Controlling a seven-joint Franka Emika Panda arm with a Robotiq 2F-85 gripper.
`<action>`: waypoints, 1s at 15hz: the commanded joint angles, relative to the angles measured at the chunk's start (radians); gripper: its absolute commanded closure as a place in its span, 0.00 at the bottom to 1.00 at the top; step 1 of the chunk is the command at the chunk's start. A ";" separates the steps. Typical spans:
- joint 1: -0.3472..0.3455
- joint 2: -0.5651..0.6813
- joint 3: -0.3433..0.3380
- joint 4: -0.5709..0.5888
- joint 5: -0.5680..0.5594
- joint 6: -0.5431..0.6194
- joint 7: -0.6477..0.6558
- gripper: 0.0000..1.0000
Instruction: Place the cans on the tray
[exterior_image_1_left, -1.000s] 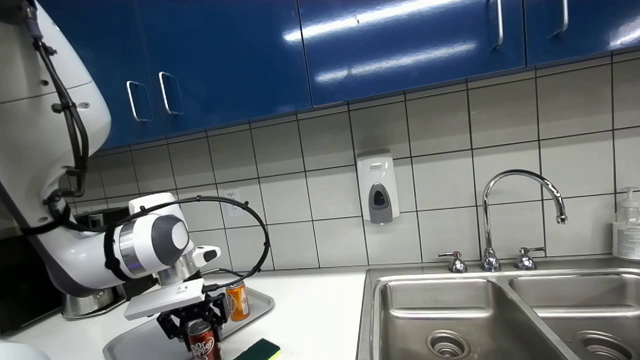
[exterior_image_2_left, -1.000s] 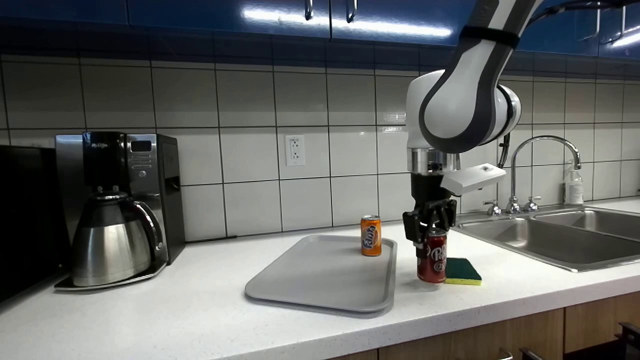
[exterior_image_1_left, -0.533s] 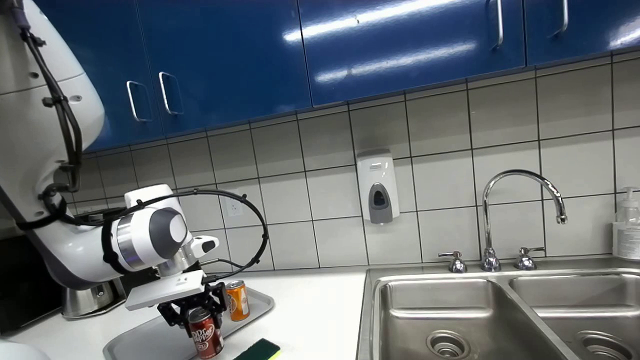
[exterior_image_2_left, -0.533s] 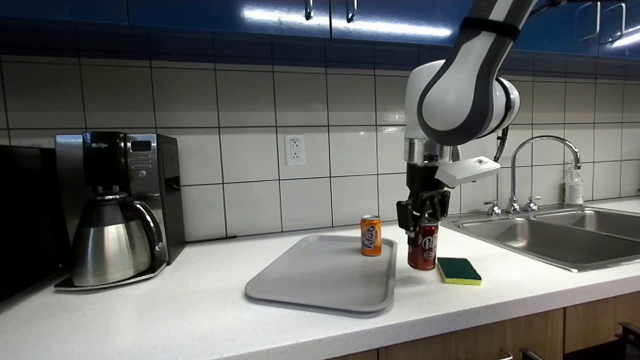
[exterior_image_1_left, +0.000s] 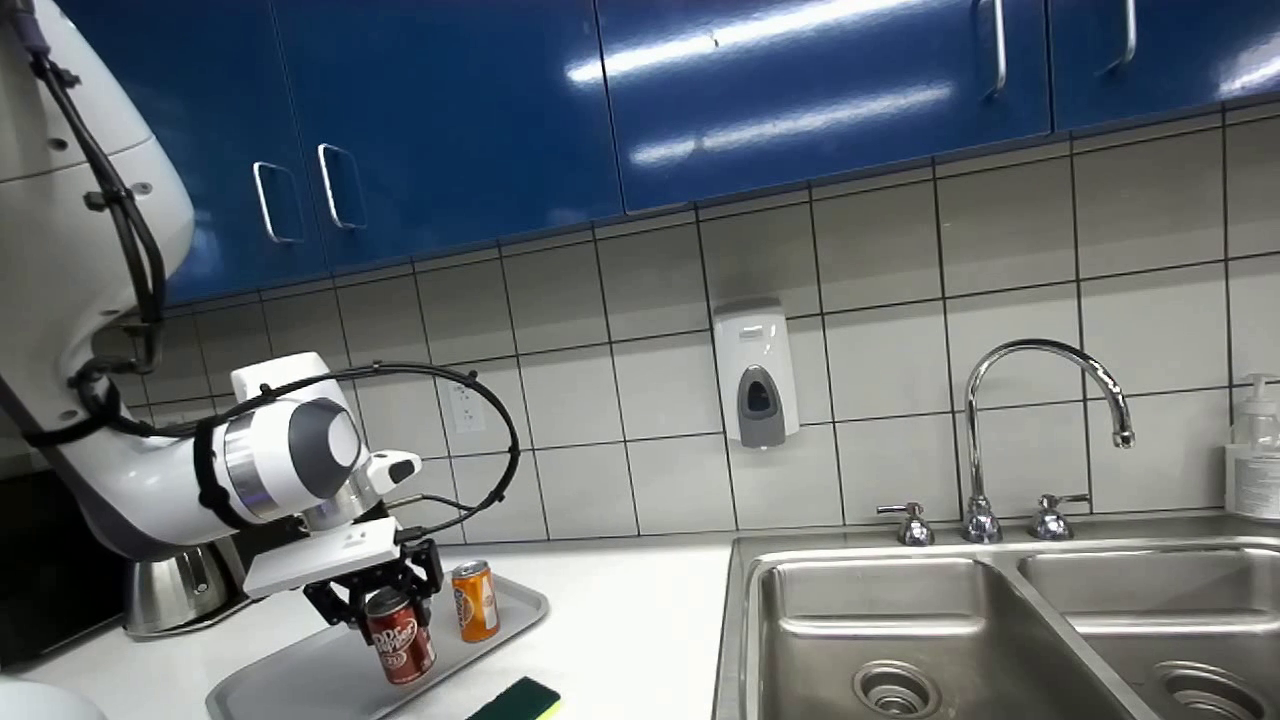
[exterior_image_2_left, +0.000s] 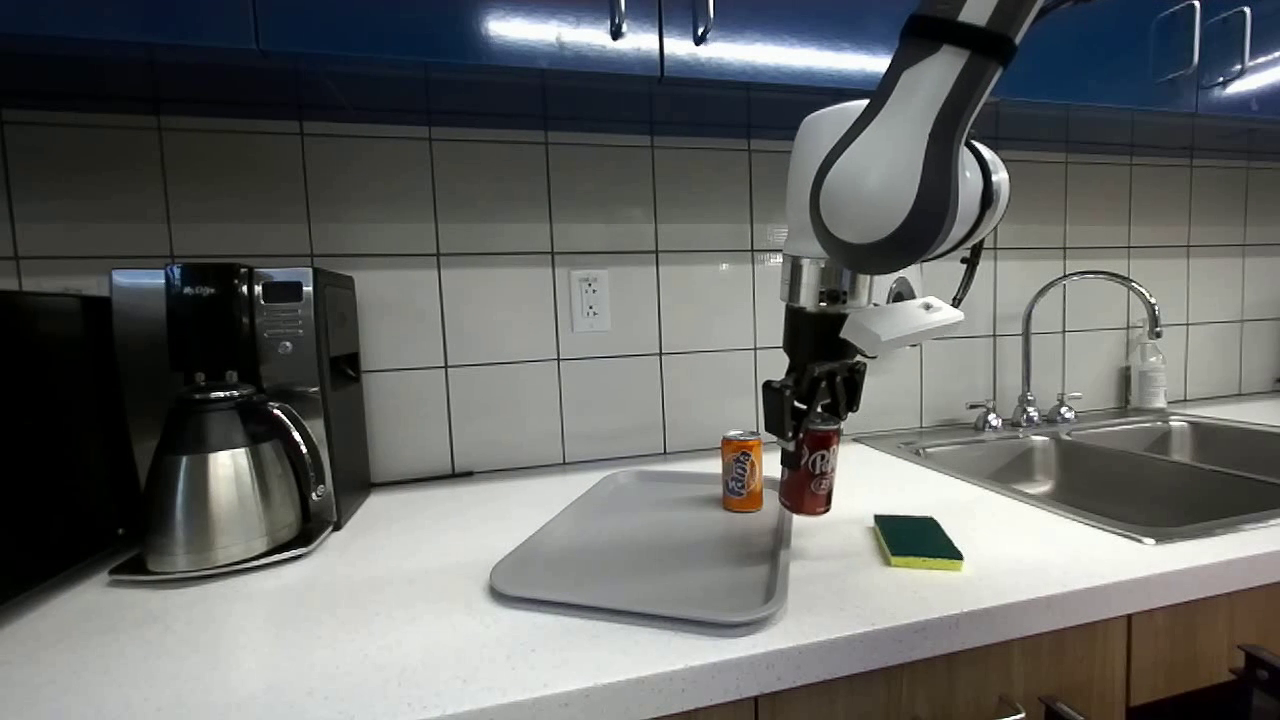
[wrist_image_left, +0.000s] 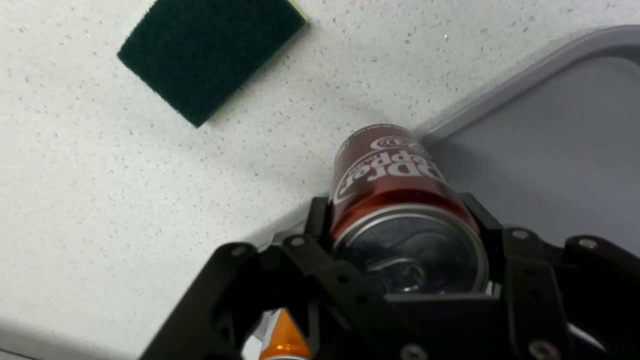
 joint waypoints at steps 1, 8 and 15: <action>0.011 0.015 0.021 0.047 0.036 0.010 -0.050 0.61; 0.045 0.084 0.049 0.132 0.064 0.002 -0.102 0.61; 0.078 0.179 0.087 0.214 0.053 -0.012 -0.137 0.61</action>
